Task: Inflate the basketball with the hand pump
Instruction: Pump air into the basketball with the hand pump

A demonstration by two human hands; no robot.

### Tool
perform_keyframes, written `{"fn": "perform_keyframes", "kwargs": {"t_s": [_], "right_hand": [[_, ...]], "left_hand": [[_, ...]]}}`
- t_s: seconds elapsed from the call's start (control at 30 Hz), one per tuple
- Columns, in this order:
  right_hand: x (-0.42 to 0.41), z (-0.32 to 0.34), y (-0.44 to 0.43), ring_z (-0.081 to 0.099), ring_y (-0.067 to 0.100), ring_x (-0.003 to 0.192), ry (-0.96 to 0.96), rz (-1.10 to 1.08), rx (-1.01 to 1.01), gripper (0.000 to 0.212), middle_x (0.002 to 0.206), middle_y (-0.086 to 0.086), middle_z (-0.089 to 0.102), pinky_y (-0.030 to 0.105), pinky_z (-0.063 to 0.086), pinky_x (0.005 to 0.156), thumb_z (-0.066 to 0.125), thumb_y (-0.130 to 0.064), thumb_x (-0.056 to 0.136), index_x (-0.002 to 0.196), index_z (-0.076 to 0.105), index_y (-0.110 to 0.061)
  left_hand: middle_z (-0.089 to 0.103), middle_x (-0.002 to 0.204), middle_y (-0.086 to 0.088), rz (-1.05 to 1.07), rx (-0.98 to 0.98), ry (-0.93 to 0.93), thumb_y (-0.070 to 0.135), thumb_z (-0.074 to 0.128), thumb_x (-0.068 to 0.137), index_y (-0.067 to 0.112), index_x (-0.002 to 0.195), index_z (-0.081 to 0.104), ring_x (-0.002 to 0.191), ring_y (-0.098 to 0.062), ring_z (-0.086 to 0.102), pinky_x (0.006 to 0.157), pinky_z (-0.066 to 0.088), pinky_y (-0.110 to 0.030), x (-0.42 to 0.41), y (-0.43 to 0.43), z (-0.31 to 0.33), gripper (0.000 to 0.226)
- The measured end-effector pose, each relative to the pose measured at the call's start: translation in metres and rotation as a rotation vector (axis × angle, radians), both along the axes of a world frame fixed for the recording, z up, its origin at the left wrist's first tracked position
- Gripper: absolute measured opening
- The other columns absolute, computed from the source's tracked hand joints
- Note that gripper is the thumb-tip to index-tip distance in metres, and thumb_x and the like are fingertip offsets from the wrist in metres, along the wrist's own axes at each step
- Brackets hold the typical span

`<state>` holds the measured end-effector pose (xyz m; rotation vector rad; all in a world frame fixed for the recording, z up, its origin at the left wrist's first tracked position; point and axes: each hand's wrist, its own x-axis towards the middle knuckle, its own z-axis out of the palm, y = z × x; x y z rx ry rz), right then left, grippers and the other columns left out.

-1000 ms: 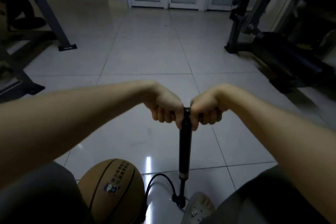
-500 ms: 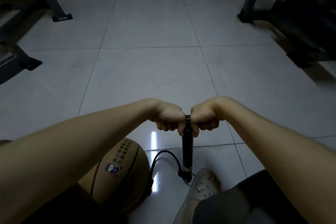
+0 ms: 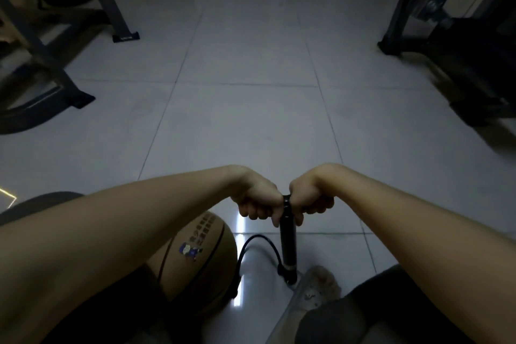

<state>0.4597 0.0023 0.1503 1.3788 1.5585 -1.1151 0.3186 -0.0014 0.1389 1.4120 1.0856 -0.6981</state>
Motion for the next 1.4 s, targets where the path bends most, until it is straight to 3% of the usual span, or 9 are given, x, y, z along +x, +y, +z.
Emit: {"fn": "perform_keyframes", "kwargs": {"t_s": [0.17, 0.27, 0.47, 0.63, 0.93, 1.03, 1.13, 1.3, 1.4], "right_hand": [[0.011, 0.101, 0.028, 0.020, 0.014, 0.046, 0.128, -0.103, 0.095, 0.038, 0.056, -0.001, 0.028, 0.024, 0.017, 0.046, 0.070, -0.013, 0.087, 0.061, 0.042, -0.020], [0.010, 0.127, 0.035, 0.018, 0.015, 0.050, 0.167, -0.103, 0.146, 0.042, 0.058, 0.000, 0.026, 0.027, 0.015, 0.048, 0.069, -0.013, 0.087, 0.059, 0.039, -0.021], [0.010, 0.058, 0.027, 0.022, 0.016, 0.045, 0.102, -0.063, 0.123, 0.032, 0.053, 0.000, 0.030, 0.026, 0.019, 0.049, 0.067, -0.008, 0.082, 0.062, 0.044, -0.018], [0.018, 0.006, 0.027, 0.022, 0.016, 0.044, 0.137, -0.090, 0.096, 0.020, 0.052, 0.000, 0.031, 0.025, 0.019, 0.048, 0.066, -0.006, 0.080, 0.068, 0.052, -0.015], [0.037, -0.059, 0.001, 0.026, 0.016, 0.044, 0.148, -0.125, 0.064, 0.007, 0.055, 0.002, 0.035, 0.026, 0.022, 0.048, 0.067, -0.005, 0.079, 0.086, 0.065, -0.007], [0.039, -0.047, -0.005, 0.026, 0.016, 0.045, 0.155, -0.164, 0.070, 0.007, 0.056, 0.002, 0.035, 0.026, 0.022, 0.048, 0.068, -0.007, 0.080, 0.078, 0.062, -0.009], [0.039, -0.013, -0.005, 0.026, 0.016, 0.047, 0.130, -0.185, 0.045, 0.025, 0.055, 0.000, 0.035, 0.028, 0.021, 0.050, 0.071, -0.012, 0.082, 0.067, 0.051, -0.015], [0.036, 0.078, 0.017, 0.021, 0.014, 0.045, 0.150, -0.209, 0.077, 0.042, 0.054, -0.001, 0.030, 0.022, 0.016, 0.046, 0.070, -0.013, 0.087, 0.058, 0.040, -0.021], [0.037, 0.116, 0.028, 0.018, 0.013, 0.046, 0.168, -0.205, 0.093, 0.048, 0.054, -0.002, 0.027, 0.023, 0.016, 0.046, 0.067, -0.014, 0.090, 0.054, 0.036, -0.023]], "left_hand": [[0.018, 0.053, 0.005, 0.013, 0.061, -0.064, 0.012, 0.059, 0.092, 0.026, 0.061, 0.031, 0.046, -0.012, 0.011, 0.044, 0.008, -0.025, -0.004, 0.035, 0.093, 0.043], [0.017, 0.055, 0.005, -0.003, 0.120, -0.075, 0.014, 0.059, 0.092, 0.026, 0.061, 0.027, 0.047, -0.013, 0.011, 0.047, 0.008, -0.026, -0.009, 0.049, 0.120, 0.047], [0.021, 0.053, 0.005, 0.015, 0.067, -0.026, 0.011, 0.063, 0.087, 0.025, 0.060, 0.034, 0.047, -0.012, 0.013, 0.050, 0.007, -0.028, 0.002, 0.042, 0.049, 0.042], [0.024, 0.054, 0.004, 0.052, 0.055, -0.046, 0.009, 0.064, 0.086, 0.021, 0.060, 0.050, 0.050, -0.013, 0.015, 0.057, 0.007, -0.031, 0.008, 0.036, 0.004, 0.032], [0.028, 0.054, 0.003, 0.057, 0.036, -0.013, 0.010, 0.067, 0.079, 0.020, 0.062, 0.046, 0.048, -0.014, 0.019, 0.050, 0.012, -0.028, 0.031, 0.010, -0.063, 0.029], [0.026, 0.054, 0.005, 0.017, 0.015, 0.005, 0.011, 0.066, 0.082, 0.024, 0.054, 0.049, 0.048, -0.013, 0.017, 0.051, 0.009, -0.027, 0.034, 0.010, -0.048, 0.035], [0.024, 0.055, 0.006, -0.112, 0.011, 0.075, 0.017, 0.065, 0.088, 0.026, 0.055, 0.052, 0.048, -0.011, 0.017, 0.047, 0.010, -0.024, 0.034, 0.018, -0.011, 0.038], [0.021, 0.054, 0.006, -0.083, 0.056, 0.021, 0.019, 0.063, 0.092, 0.026, 0.060, 0.033, 0.046, -0.011, 0.014, 0.046, 0.008, -0.025, 0.024, 0.040, 0.077, 0.044], [0.022, 0.053, 0.005, -0.088, 0.097, -0.025, 0.018, 0.062, 0.093, 0.025, 0.059, 0.031, 0.045, -0.011, 0.015, 0.048, 0.010, -0.025, 0.019, 0.051, 0.116, 0.046]]}}
